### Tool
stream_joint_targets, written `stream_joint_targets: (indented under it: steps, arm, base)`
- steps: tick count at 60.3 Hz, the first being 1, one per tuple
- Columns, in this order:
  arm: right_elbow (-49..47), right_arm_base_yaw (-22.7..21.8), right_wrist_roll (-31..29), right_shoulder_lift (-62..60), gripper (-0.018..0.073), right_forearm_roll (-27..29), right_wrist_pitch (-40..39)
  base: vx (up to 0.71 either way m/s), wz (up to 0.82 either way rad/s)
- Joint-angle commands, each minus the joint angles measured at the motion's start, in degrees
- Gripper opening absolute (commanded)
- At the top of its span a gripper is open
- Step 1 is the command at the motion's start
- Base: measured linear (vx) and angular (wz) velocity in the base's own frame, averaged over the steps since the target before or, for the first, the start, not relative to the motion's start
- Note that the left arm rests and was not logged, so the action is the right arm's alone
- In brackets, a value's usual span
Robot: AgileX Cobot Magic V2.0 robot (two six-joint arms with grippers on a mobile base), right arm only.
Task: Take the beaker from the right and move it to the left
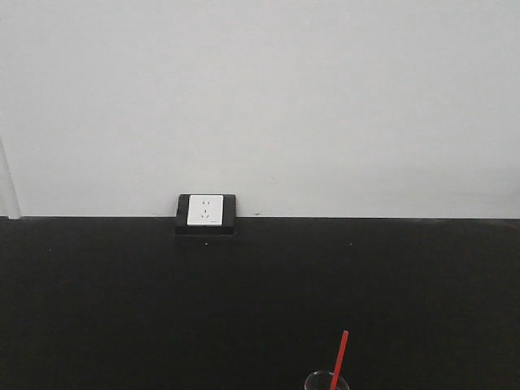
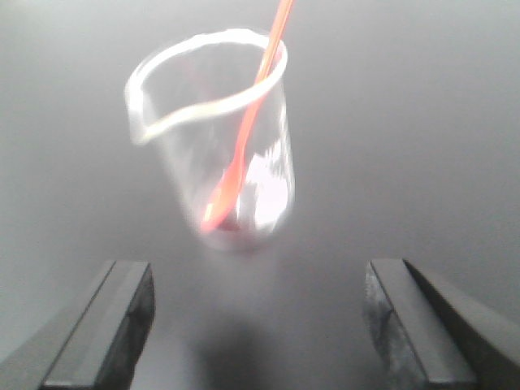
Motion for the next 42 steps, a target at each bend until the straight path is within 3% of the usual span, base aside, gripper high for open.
stream_joint_targets:
  steps: [1,21,32,38,42]
  arm:
    - [-3.93,0.25,1.99,-0.29,0.0567,-3.22,-11.98]
    - [-13.85,6.51,3.17,3.40,0.0567,-3.62,-11.92]
    - [-18.75,9.47,3.17,6.60,0.0561,0.54,-11.96]
    - [-20.61,10.69,3.17,8.26,0.0500,3.45,-11.96]
    - [-21.14,11.32,3.17,8.98,0.0402,5.14,-11.96]
  base:
    - [0.00,0.00]
    - [0.00,0.00]
    - [0.00,0.00]
    - [0.00,0.00]
    - [0.00,0.00]
